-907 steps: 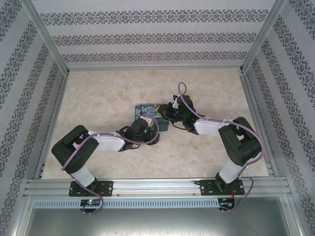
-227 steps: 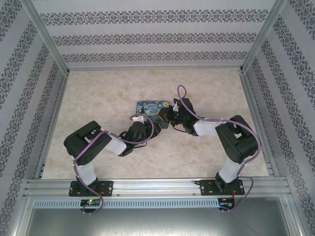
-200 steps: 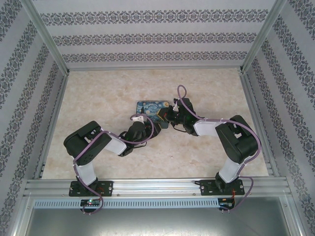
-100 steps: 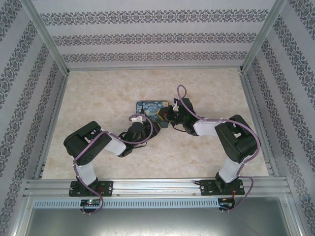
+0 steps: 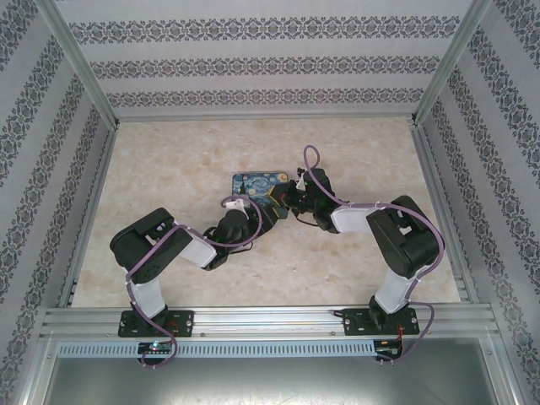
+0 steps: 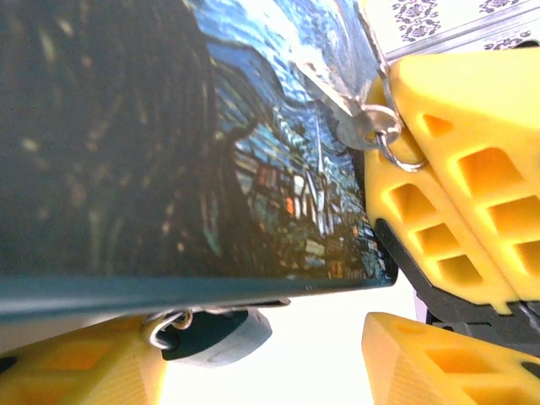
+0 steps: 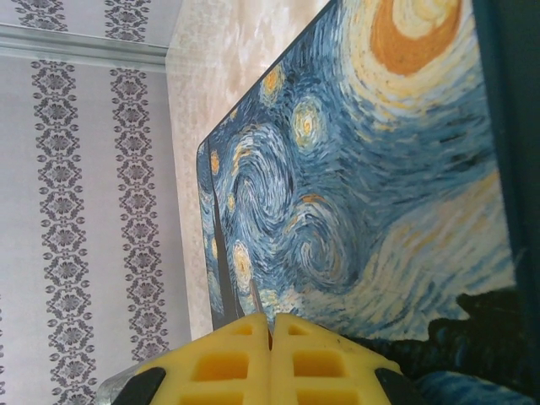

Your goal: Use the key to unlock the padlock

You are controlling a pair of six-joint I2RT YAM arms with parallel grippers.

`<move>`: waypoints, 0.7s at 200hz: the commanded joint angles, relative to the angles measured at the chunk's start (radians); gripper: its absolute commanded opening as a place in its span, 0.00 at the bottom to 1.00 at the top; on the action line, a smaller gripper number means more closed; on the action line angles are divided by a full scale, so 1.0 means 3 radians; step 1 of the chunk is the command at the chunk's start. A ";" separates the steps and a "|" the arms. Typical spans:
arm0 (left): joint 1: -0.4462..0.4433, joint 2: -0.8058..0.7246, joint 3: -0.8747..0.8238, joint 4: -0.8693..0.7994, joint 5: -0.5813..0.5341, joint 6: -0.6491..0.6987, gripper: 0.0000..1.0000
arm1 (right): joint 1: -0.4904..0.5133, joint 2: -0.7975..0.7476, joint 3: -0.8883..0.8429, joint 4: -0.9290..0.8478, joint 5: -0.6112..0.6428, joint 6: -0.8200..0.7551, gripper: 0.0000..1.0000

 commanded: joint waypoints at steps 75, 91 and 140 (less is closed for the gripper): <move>-0.0085 -0.0262 -0.0173 0.0239 -0.0209 -0.0071 0.58 | -0.0023 0.0131 -0.0047 -0.0096 -0.0031 0.0003 0.00; -0.0085 -0.0237 -0.0130 0.0169 -0.0207 -0.0042 0.58 | -0.0021 0.0132 -0.0047 -0.0096 -0.0029 -0.0001 0.00; -0.0085 -0.0086 -0.0107 0.0063 -0.0221 -0.0020 0.58 | -0.0029 0.0111 -0.0068 -0.0093 -0.0024 0.0002 0.00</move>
